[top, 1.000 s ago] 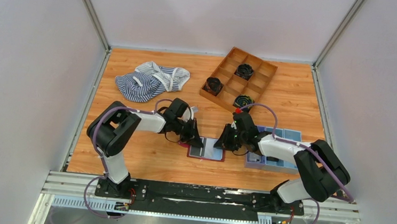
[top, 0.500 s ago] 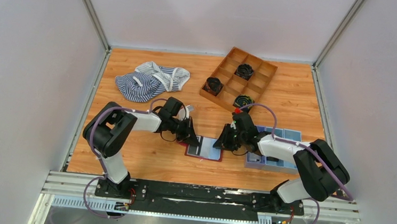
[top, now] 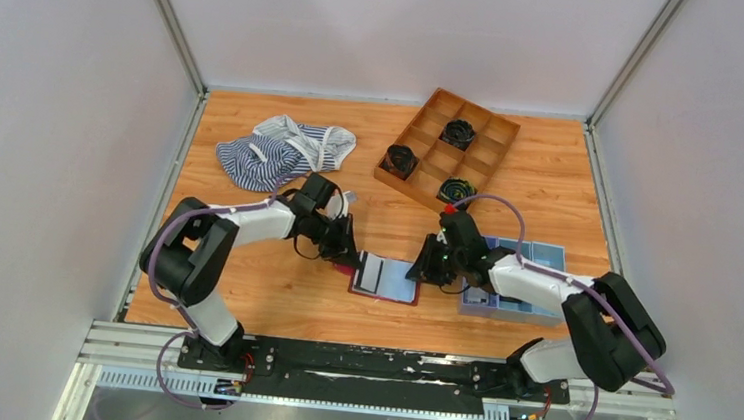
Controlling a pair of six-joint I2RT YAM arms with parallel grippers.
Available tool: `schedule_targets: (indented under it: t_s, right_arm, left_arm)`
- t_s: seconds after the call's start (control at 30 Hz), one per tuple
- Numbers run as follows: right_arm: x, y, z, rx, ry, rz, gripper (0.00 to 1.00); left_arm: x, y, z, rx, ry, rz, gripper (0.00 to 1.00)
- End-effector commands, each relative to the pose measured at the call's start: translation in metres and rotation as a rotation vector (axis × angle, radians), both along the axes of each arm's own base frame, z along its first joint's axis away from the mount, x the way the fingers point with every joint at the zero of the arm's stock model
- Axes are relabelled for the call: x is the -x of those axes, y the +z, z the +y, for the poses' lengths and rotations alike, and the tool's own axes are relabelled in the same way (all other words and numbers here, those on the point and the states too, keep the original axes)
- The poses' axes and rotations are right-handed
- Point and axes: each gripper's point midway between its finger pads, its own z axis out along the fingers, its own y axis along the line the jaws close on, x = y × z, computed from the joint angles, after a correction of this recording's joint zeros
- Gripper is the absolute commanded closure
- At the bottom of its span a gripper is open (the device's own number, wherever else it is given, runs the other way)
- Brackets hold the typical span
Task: Take the credit cards out of the card holder
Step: Remove the credit card from the card holder, then place the credit card in the storage box.
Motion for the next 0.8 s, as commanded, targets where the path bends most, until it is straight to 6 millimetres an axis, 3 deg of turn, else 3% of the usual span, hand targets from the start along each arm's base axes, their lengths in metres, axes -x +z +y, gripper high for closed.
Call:
schedule_targets:
  t_s: [0.0,0.17,0.4,0.77]
  right_arm:
    - [0.005,0.007,-0.011,0.065,0.017,-0.018,0.75]
    - [0.001,0.026,-0.005,0.033,0.04,-0.055,0.73]
    - [-0.005,0.068,0.014,-0.093,0.079,-0.136,0.62]
    - [0.001,0.114,0.047,-0.486,0.099,-0.178,0.39]
  left_arm:
    - [-0.003,0.005,0.022,-0.105,-0.017,-0.04,1.0]
    - [-0.011,0.029,0.018,-0.075,-0.009,-0.084,1.0]
    - [-0.016,0.074,0.0,0.073,-0.005,-0.133,1.0]
    - [-0.017,0.136,-0.03,0.36,-0.033,-0.154,1.0]
